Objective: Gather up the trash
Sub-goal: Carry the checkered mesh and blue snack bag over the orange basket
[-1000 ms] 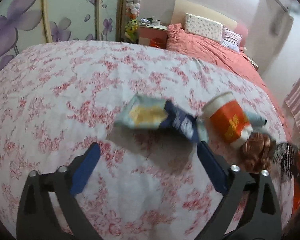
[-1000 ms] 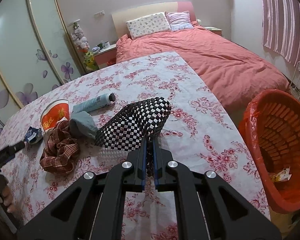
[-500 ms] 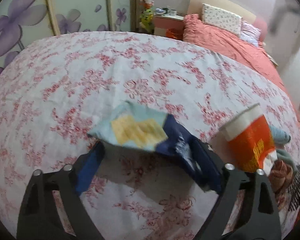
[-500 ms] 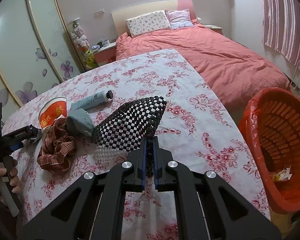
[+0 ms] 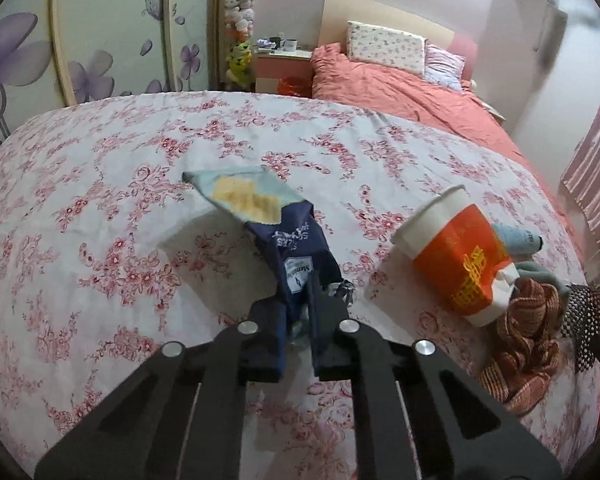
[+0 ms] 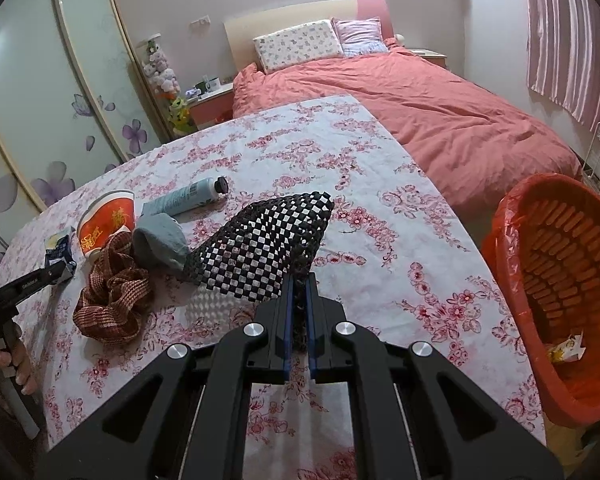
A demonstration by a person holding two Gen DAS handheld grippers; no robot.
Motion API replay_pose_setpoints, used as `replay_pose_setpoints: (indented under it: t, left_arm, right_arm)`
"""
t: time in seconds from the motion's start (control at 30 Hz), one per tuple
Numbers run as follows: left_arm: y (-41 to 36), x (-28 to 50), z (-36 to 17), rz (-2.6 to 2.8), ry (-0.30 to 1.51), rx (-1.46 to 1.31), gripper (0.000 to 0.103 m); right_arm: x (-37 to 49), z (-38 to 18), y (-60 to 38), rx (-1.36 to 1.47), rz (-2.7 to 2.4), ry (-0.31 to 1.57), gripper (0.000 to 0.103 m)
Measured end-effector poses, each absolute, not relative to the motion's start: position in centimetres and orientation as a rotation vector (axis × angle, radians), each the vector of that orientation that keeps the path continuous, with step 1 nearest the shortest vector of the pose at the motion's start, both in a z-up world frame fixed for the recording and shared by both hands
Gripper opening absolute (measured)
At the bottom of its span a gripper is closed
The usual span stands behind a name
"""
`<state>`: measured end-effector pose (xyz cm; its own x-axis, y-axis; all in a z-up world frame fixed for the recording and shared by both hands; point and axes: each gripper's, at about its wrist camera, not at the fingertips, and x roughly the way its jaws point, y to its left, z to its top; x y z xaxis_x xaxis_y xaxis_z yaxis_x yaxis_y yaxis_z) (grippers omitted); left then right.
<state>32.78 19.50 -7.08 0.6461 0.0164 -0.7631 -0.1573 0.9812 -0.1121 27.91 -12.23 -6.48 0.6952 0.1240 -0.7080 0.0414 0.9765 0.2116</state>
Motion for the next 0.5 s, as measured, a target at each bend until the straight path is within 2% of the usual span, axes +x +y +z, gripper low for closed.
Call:
replay_pose_setpoints:
  t: [0.5]
  left_arm:
    - [19.8,29.1,-4.0,0.081,0.797,-0.152,0.008]
  right_arm:
    - [26.4,-3.2,-12.0,0.220,0.080,0.718,0.006]
